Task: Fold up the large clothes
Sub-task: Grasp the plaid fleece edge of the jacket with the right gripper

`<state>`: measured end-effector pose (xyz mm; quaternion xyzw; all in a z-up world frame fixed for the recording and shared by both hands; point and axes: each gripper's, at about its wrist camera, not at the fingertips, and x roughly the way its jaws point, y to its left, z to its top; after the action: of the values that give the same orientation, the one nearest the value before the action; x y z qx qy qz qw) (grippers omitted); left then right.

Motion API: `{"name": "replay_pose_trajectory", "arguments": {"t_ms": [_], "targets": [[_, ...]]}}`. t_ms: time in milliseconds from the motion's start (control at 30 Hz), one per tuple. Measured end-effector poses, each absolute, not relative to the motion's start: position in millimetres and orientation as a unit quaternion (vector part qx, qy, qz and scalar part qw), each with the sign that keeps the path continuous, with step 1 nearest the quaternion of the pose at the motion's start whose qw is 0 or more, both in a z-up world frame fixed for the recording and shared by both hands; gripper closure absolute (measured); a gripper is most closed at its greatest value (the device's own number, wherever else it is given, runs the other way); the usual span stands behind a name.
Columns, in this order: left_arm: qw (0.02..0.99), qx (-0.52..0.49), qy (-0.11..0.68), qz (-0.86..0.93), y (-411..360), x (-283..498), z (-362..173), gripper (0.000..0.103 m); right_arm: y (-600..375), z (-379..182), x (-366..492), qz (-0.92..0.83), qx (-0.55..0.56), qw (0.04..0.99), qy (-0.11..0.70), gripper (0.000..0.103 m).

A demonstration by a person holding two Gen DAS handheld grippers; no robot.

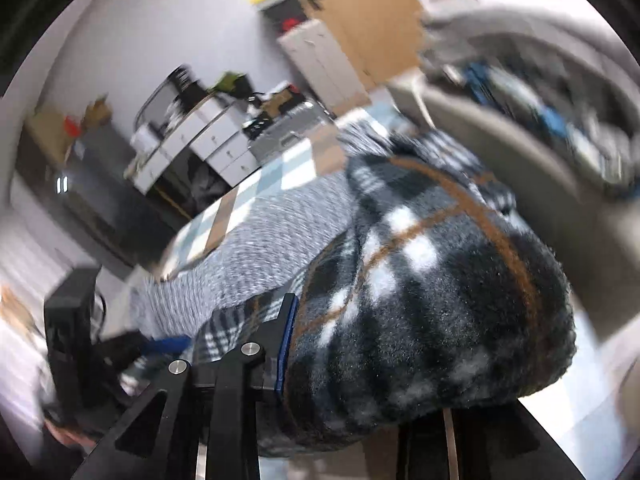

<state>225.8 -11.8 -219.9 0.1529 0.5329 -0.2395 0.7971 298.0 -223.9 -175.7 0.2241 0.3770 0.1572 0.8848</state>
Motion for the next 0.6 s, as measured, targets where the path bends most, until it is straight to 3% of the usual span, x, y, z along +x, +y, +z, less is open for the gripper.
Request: {"name": "replay_pose_trajectory", "arguments": {"t_ms": [100, 433, 600], "targets": [[0.798, 0.149, 0.532, -0.243, -16, 225, -221, 0.012, -213, -161, 291, 0.160, 0.165, 0.904, 0.361, 0.078], [0.788, 0.139, 0.523, -0.294, -64, 213, -221, 0.012, -243, -147, 288, 0.134, 0.140, 0.916, 0.352, 0.079], [0.776, 0.174, 0.519, -0.312, -87, 205, -224, 0.005, -257, -138, 284, 0.118, 0.122, 0.921, 0.352, 0.080]]}}
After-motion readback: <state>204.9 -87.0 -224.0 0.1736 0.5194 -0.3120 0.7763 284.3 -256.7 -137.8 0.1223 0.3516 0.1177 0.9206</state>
